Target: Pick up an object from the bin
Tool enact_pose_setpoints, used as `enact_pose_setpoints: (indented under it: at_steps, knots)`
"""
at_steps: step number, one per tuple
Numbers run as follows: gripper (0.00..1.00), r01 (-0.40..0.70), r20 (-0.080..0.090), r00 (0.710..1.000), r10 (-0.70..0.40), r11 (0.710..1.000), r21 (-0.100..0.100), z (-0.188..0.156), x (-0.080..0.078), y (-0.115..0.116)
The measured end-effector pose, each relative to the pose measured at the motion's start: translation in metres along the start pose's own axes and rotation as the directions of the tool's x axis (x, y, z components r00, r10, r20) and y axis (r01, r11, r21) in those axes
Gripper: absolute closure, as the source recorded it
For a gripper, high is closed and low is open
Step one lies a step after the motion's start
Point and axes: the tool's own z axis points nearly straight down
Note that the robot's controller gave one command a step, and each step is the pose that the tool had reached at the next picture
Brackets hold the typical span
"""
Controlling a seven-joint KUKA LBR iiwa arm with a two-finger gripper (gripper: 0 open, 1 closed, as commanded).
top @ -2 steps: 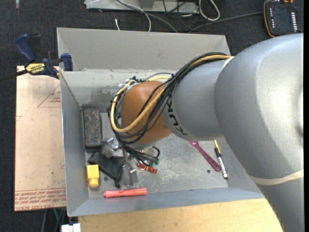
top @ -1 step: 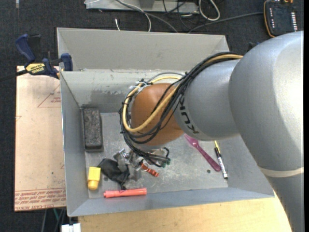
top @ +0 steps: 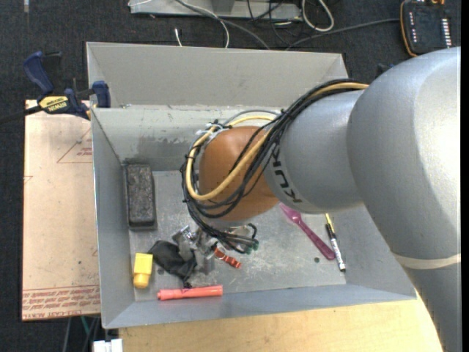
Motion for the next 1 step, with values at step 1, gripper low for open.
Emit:
enact_pose_setpoints:
  at_steps: [1]
  knots:
    - [1.00, -0.001, -0.004, 1.000, 0.001, 1.000, -0.001, -0.0129, 0.0012, 0.0007]
